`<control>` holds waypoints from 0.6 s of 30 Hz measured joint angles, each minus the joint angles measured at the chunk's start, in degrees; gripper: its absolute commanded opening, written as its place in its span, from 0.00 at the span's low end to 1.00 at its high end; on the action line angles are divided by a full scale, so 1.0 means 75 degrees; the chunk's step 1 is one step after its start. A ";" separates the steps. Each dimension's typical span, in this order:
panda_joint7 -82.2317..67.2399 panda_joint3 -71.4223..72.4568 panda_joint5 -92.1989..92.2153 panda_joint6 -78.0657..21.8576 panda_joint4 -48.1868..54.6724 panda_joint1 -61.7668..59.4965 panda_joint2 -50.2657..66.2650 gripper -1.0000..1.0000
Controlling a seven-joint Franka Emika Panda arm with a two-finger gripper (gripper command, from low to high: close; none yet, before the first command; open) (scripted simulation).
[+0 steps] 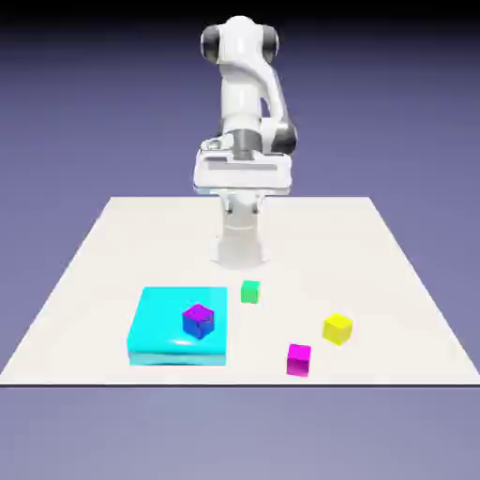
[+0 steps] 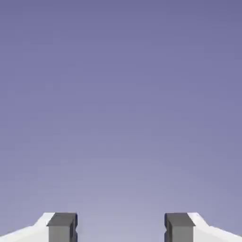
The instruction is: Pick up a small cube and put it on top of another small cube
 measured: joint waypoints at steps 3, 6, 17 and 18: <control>0.0358 -0.0001 0.0619 -0.0863 0.0515 0.0155 0.0831 0.50; 0.0715 -0.0002 0.1238 -0.1726 0.1030 0.0310 0.1661 0.50; 0.2026 -0.0007 0.3507 -0.4890 0.2919 0.0893 0.4707 0.50; 0.2145 -0.0007 0.3713 -0.5178 0.3091 0.0937 0.4984 0.50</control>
